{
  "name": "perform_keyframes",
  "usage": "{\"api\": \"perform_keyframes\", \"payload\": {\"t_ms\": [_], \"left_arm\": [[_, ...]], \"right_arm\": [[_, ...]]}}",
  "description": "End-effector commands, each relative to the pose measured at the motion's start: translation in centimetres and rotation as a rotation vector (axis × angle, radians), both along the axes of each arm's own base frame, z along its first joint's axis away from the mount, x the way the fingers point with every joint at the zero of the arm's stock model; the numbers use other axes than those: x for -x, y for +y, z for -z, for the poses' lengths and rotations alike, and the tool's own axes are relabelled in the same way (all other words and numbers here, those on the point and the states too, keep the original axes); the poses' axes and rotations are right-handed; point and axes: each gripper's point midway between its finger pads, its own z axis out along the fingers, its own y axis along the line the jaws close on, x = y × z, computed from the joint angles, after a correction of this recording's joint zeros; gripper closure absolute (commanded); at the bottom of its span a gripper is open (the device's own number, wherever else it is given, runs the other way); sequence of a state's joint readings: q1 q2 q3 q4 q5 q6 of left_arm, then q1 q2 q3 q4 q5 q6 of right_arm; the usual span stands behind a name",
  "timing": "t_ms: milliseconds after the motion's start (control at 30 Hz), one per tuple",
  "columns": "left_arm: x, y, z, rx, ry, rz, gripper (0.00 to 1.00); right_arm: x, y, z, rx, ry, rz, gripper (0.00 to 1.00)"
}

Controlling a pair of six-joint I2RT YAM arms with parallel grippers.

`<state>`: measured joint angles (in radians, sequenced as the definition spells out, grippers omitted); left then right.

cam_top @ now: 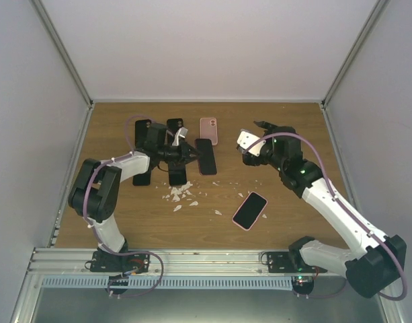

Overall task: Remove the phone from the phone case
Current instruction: Place the phone at the center of the board.

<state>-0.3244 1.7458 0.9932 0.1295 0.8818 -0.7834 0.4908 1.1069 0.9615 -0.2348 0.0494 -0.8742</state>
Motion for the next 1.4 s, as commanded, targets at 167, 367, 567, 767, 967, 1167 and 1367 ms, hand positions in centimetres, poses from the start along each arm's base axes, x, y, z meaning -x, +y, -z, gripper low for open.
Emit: {"api": "perform_keyframes", "payload": {"t_ms": [167,367,567,767,967,1167,1367], "left_arm": [[0.1,-1.8,2.1,-0.012,-0.047,0.124,0.98],[-0.5,-2.6,4.1,-0.024,-0.007,0.146,0.97],[-0.7,-3.1,5.5,-0.020,0.033,0.157,0.96],[-0.6,-3.5,6.6,-0.018,0.068,0.154,0.97],[-0.9,-3.3,7.8,-0.038,0.093,0.130,0.96],[-1.3,-3.0,8.9,-0.071,0.115,0.099,0.84],[-1.5,-2.9,9.1,-0.092,0.121,0.083,0.71]], "right_arm": [[0.7,-0.9,0.3,-0.100,0.119,0.005,0.00],[0.0,-1.1,0.5,-0.133,0.168,0.023,0.00],[-0.3,-1.0,0.6,-0.134,0.178,0.026,0.00],[-0.6,-0.9,1.0,-0.132,0.191,0.030,0.01],[-0.7,-0.8,1.1,-0.132,0.197,0.027,0.00],[-0.6,-0.8,1.4,-0.131,0.207,0.029,0.00],[-0.7,-1.0,1.8,-0.125,0.210,0.040,0.00]]}}
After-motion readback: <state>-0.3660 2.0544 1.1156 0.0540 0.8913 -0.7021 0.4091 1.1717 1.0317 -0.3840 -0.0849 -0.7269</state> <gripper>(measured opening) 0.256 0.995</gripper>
